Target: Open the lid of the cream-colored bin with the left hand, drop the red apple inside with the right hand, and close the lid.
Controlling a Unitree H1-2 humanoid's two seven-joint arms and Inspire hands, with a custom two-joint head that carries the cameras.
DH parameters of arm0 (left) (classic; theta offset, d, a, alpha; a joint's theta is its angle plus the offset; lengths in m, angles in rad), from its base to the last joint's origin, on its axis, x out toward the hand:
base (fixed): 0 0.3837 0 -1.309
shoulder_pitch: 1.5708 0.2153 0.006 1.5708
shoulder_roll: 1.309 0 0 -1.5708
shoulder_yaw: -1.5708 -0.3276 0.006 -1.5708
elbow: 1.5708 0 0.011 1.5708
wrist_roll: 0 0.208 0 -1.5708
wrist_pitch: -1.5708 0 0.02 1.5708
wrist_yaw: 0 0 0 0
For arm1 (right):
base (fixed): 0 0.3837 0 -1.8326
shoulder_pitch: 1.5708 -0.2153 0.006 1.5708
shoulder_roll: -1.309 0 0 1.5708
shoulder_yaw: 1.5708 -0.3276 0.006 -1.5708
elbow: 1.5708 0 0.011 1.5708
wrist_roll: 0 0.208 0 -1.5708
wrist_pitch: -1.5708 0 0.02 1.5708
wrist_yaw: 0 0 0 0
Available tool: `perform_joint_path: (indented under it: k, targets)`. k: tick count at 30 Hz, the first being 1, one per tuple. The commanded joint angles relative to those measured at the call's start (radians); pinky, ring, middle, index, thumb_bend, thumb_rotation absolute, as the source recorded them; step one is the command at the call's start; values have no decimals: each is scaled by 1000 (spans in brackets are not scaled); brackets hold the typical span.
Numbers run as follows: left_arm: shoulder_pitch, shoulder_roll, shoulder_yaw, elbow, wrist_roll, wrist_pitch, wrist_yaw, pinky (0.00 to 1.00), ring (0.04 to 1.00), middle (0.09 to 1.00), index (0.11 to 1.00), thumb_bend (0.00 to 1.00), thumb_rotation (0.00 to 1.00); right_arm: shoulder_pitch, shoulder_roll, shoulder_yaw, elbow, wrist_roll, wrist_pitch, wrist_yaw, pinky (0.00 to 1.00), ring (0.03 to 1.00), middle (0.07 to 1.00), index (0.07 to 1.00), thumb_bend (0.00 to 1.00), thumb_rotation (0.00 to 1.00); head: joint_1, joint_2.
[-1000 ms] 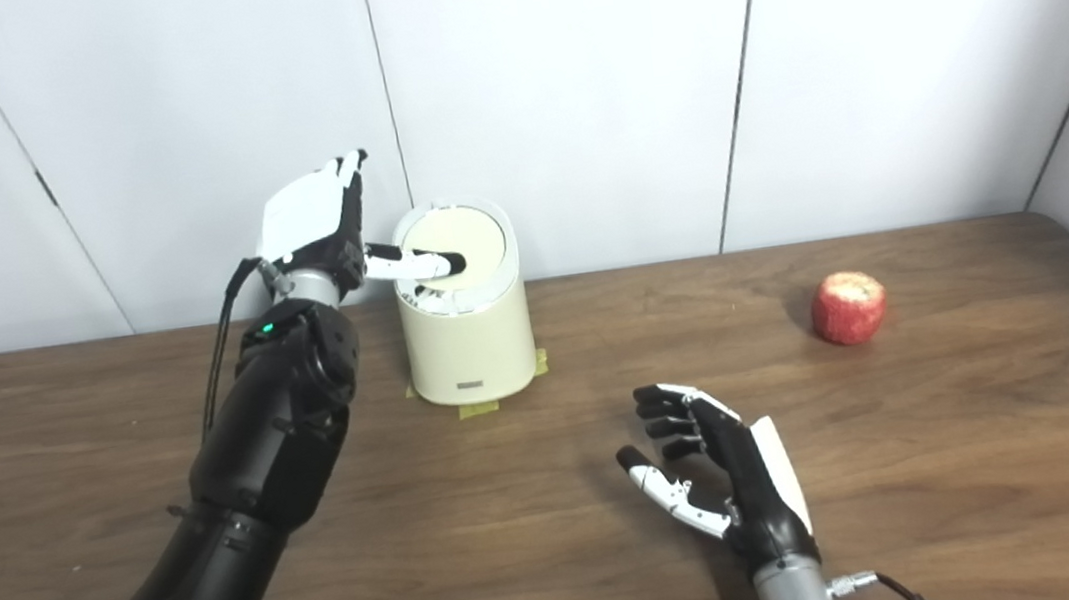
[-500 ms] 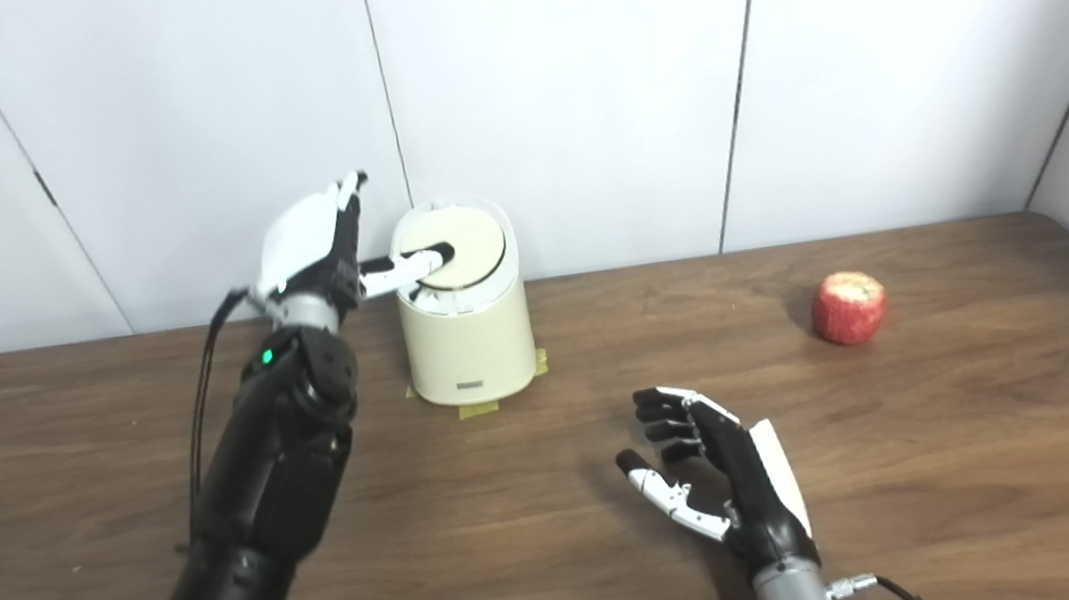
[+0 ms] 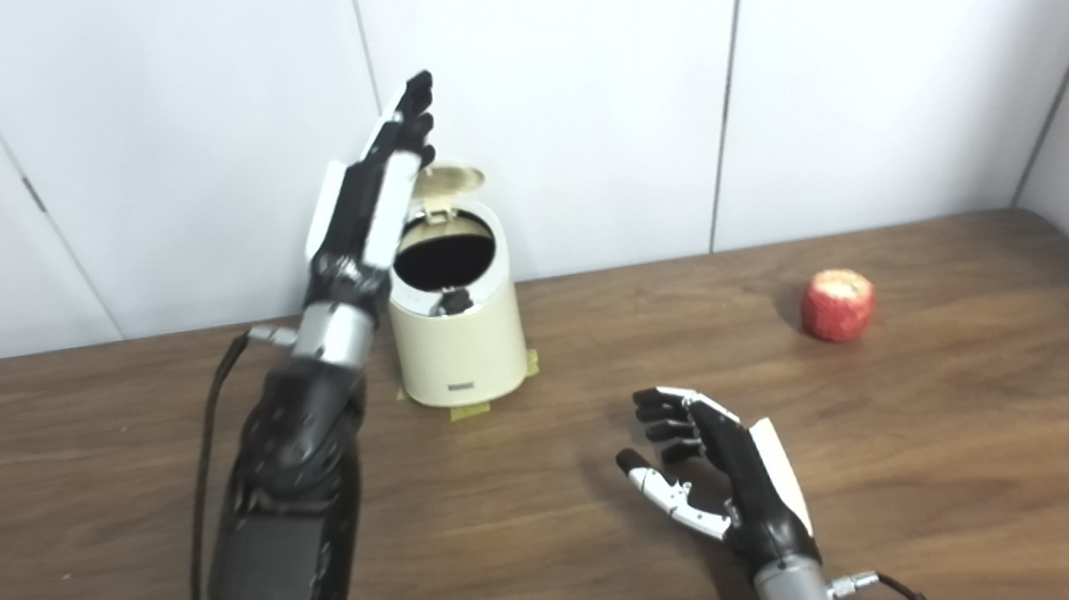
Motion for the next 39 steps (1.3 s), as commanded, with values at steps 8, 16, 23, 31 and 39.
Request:
perform_joint_path:
  k: [8, 16, 23, 31, 39]
  targets:
    - [278, 47, 87, -196, -120, -106, 46, 740, 802, 798, 774, 243, 805, -138, -141, -47, -155, -146, -24, -14, 462, 594, 653, 699, 296, 459, 5, -2]
    - [500, 53, 116, -245, -210, -190, 53, 784, 819, 807, 775, 179, 671, -268, -297, -102, -172, -140, -16, 59, 400, 522, 592, 698, 385, 437, 8, -7]
    - [612, 64, 128, -245, -229, -210, 59, 777, 811, 808, 777, 132, 647, -403, -433, -88, -140, -218, 101, 227, 581, 684, 715, 702, 561, 409, -2, -8]
    - [649, 59, 135, -210, -238, -229, 66, 726, 796, 800, 778, 117, 643, -562, -581, 29, -51, -267, 237, 521, 605, 770, 850, 854, 876, 262, -15, -9]
    - [656, 51, 135, -212, -271, -205, 72, 730, 796, 801, 780, 153, 691, -732, -647, 232, 237, -456, 288, 681, 700, 928, 946, 878, 992, 307, -8, -6]
